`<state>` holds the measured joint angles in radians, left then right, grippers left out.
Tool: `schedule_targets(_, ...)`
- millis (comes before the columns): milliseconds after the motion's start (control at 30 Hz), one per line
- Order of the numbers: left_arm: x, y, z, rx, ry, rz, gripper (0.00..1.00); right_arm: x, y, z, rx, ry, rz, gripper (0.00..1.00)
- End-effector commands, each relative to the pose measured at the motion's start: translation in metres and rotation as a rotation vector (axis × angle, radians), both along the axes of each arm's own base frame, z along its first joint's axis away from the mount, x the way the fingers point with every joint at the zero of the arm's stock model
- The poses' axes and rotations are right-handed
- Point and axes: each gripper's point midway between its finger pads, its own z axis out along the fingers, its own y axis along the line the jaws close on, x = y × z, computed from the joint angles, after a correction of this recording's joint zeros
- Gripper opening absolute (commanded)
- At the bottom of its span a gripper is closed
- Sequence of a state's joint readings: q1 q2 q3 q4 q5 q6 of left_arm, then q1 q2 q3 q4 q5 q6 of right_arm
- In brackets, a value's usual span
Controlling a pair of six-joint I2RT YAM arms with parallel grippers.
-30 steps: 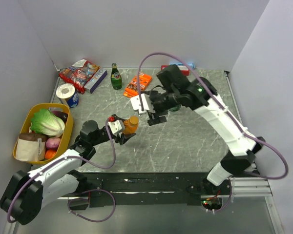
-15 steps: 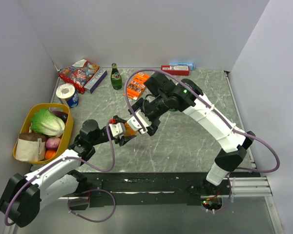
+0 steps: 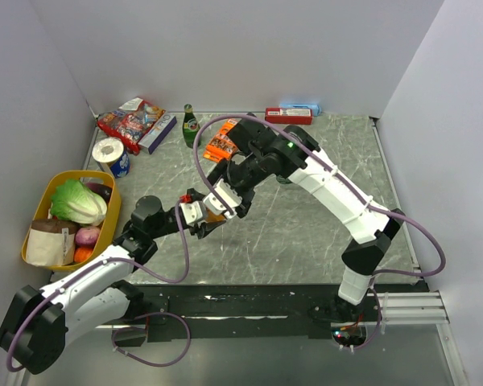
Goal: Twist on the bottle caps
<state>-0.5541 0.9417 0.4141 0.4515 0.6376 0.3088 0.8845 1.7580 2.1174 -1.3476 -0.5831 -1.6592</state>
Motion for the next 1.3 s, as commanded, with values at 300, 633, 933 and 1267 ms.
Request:
schedule_targets(300, 0.006, -0.004, 0.015, -0.021, -0.059, 0.004, 0.01, -0.023, -0.041, -0.012, -0.159, 0.090, -0.030, 0.68)
schedule_targets(633, 0.011, -0.004, 0.019, -0.029, -0.060, 0.021, 0.01, -0.033, -0.057, -0.030, -0.211, 0.100, 0.003, 0.72)
schedule_targets(933, 0.012, -0.004, 0.027, -0.040, -0.091, 0.024, 0.01, -0.029, -0.051, -0.034, -0.219, 0.115, -0.008, 0.64)
schedule_targets(1267, 0.020, -0.001, 0.034, -0.057, -0.115, 0.067, 0.01, -0.024, -0.051, -0.047, -0.259, 0.148, -0.040, 0.56)
